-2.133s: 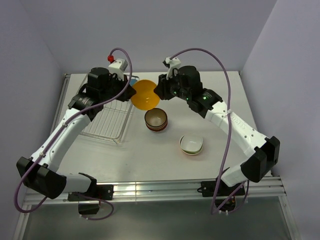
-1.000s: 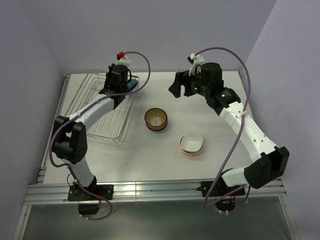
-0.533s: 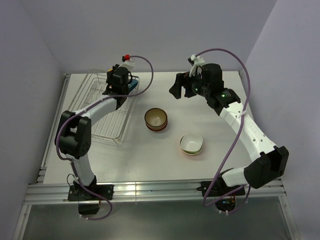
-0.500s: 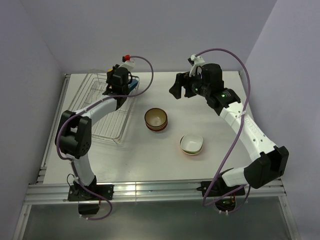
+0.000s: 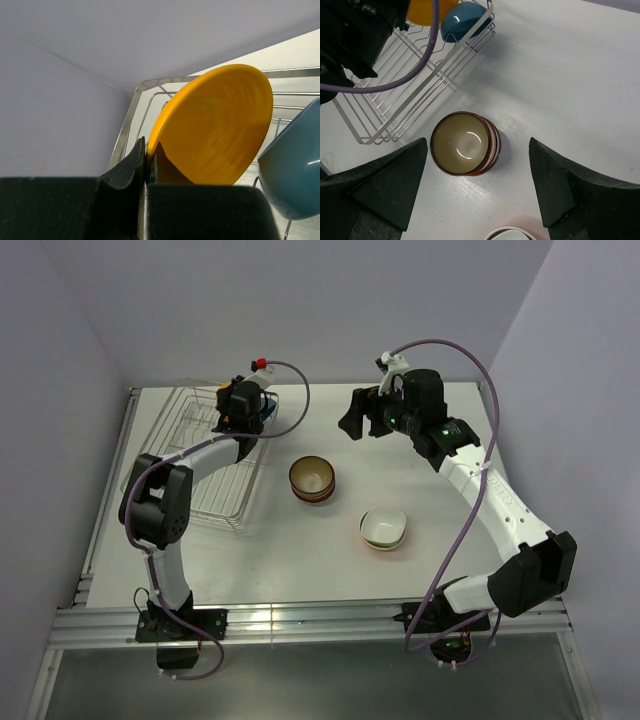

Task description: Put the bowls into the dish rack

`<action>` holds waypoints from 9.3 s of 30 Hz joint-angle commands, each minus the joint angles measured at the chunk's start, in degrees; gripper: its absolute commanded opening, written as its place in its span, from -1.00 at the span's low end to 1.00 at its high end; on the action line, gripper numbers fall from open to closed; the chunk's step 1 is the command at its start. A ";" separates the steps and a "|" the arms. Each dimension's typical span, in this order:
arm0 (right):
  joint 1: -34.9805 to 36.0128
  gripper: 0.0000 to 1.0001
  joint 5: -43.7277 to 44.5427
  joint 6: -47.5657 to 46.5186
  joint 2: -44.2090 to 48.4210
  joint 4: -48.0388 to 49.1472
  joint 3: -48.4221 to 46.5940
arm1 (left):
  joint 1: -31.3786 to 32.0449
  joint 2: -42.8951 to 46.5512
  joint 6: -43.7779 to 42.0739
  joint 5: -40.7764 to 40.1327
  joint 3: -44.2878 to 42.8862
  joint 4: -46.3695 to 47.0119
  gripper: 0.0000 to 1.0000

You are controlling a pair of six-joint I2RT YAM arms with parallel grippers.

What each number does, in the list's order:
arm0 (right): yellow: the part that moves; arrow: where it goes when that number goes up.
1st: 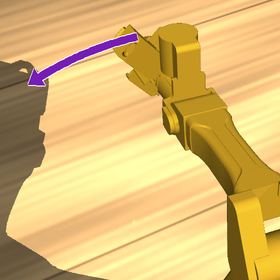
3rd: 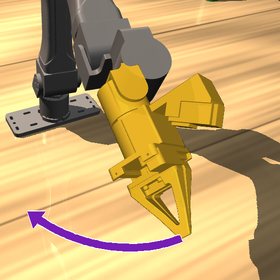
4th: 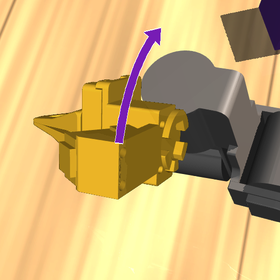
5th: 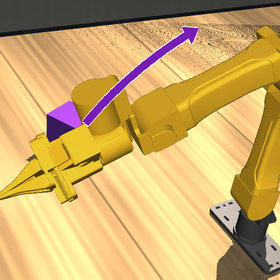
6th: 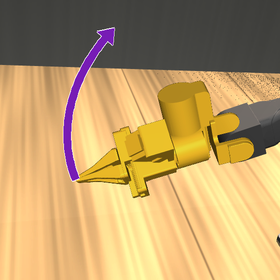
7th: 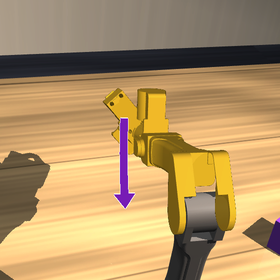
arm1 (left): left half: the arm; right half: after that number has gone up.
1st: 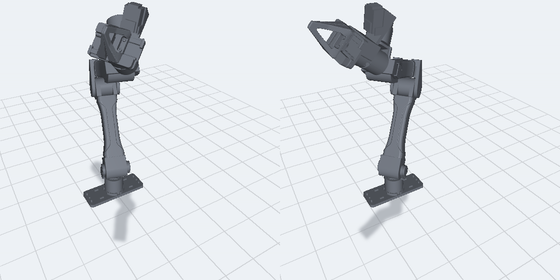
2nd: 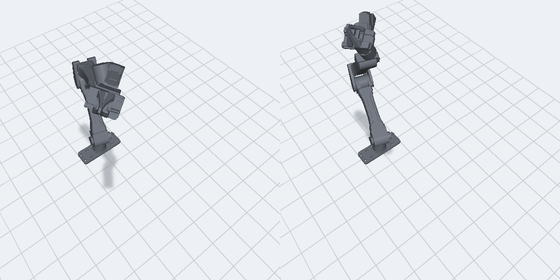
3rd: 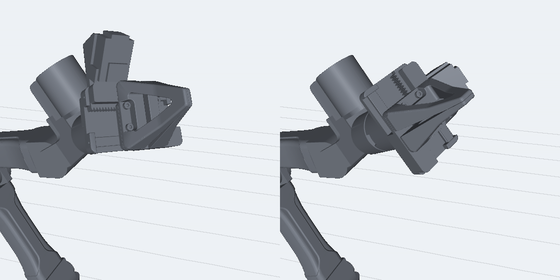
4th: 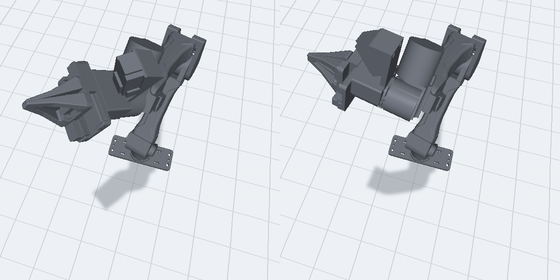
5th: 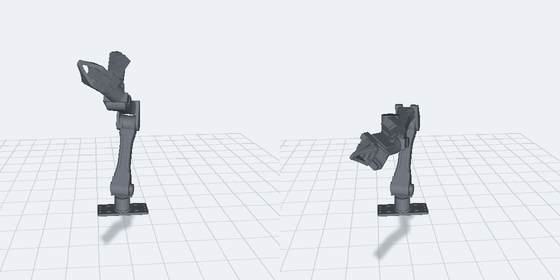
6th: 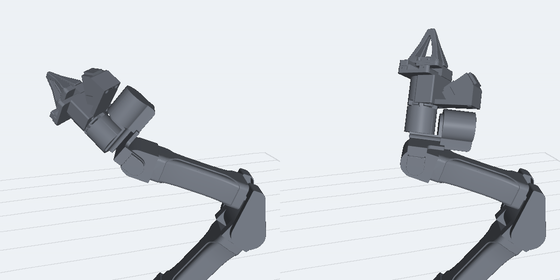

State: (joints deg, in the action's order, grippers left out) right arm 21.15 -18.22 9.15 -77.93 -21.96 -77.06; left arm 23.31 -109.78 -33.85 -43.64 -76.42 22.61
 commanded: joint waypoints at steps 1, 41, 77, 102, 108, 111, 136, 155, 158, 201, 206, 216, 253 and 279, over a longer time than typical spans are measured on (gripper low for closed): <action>-0.41 0.78 -0.59 0.26 0.85 2.27 0.15 | -0.11 -0.08 -1.05 -1.45 -0.22 5.60 -0.98; -0.49 0.78 -1.47 0.96 -0.64 3.06 0.68 | -2.92 1.84 -2.36 2.86 -4.09 4.72 -0.99; -0.49 0.78 -2.26 1.31 -2.31 2.97 -0.11 | -1.87 -1.23 1.24 6.19 -3.03 -2.92 0.12; -4.79 0.95 -13.84 -18.44 2.42 -20.91 -5.65 | 1.39 24.32 18.98 25.07 -7.78 -38.92 0.96; -6.03 0.89 -15.27 -36.72 8.39 -40.86 -1.54 | 1.39 34.70 24.79 47.30 -1.72 -44.49 0.99; -6.03 0.84 -13.43 -43.50 11.82 -46.85 2.77 | 1.30 38.40 25.93 57.41 0.74 -47.39 0.99; -6.29 0.26 7.76 -23.65 -1.42 -35.53 17.20 | 1.39 42.36 29.72 55.68 8.13 -51.44 0.99; -6.47 -1.00 4.25 -21.36 -5.22 -38.60 10.79 | 1.39 42.37 30.42 54.19 7.52 -53.02 0.99; -6.73 -1.00 3.37 -21.10 -4.07 -39.83 7.89 | 1.30 42.72 30.07 54.01 7.25 -53.37 0.99; -6.91 -1.00 -14.55 -2.82 3.40 -11.36 0.24 | 10.53 31.73 65.57 77.46 5.93 -28.86 0.99; -6.91 -1.00 -17.81 -2.03 3.58 -9.95 0.24 | 10.18 32.17 69.53 80.20 8.04 -26.04 0.99; -6.91 -1.00 -22.12 0.17 3.75 -7.31 0.24 | 9.04 31.55 73.30 82.31 9.27 -24.90 0.94; -6.91 0.15 -25.64 1.22 2.08 -8.10 -0.37 | 6.40 31.55 79.20 84.24 12.17 -17.86 -1.00; -8.75 0.94 -26.78 -4.93 -1.78 -17.95 -5.38 | -30.52 12.84 26.65 78.18 -15.59 -36.15 -1.00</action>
State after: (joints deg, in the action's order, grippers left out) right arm 12.84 -44.29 5.04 -79.40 -39.44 -80.34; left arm -8.10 -95.29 2.61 35.81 -88.66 -15.20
